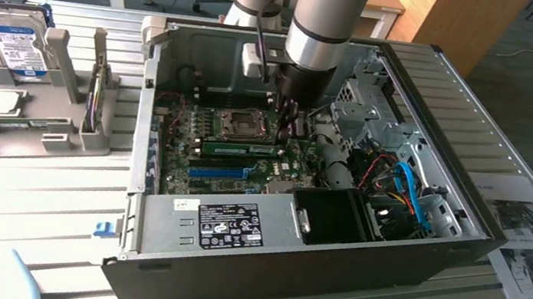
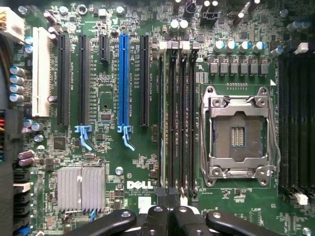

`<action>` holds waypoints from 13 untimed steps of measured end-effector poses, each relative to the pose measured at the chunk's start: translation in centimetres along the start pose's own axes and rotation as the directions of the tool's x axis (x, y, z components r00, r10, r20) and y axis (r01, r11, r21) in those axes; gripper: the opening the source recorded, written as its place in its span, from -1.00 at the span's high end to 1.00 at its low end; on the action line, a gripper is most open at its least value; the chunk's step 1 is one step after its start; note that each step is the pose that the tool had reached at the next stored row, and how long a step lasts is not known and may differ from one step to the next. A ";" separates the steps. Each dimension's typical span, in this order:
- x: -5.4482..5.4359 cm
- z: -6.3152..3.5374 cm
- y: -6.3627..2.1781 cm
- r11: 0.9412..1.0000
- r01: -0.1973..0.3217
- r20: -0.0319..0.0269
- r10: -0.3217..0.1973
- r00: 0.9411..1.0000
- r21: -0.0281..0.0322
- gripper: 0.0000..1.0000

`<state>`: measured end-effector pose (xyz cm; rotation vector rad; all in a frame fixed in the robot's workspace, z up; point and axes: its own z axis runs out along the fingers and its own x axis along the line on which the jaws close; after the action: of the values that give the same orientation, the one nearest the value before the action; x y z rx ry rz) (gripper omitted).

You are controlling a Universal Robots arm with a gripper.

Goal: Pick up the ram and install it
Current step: 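Press down the ram until it locks into place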

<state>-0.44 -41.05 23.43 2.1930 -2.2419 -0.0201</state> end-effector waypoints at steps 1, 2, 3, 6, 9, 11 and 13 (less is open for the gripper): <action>0.0 -0.19 0.00 1.000 0.000 0.000 0.000 1.000 0.000 0.81; 0.0 -0.36 0.00 1.000 0.000 0.000 0.000 1.000 0.000 0.81; 0.0 -0.52 0.00 1.000 0.000 0.000 0.000 1.000 -0.001 0.81; 0.0 -1.98 -0.01 1.000 0.000 0.000 0.000 1.000 -0.002 0.81; 0.0 -1.99 -0.01 1.000 0.000 0.000 0.000 1.000 -0.002 0.81; 0.0 -1.99 0.00 1.000 0.000 0.000 0.000 1.000 -0.002 0.81; 0.0 -1.99 0.16 1.000 0.000 0.000 0.000 1.000 -0.002 0.81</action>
<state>-0.58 -41.04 25.42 2.1923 -2.2407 -0.0218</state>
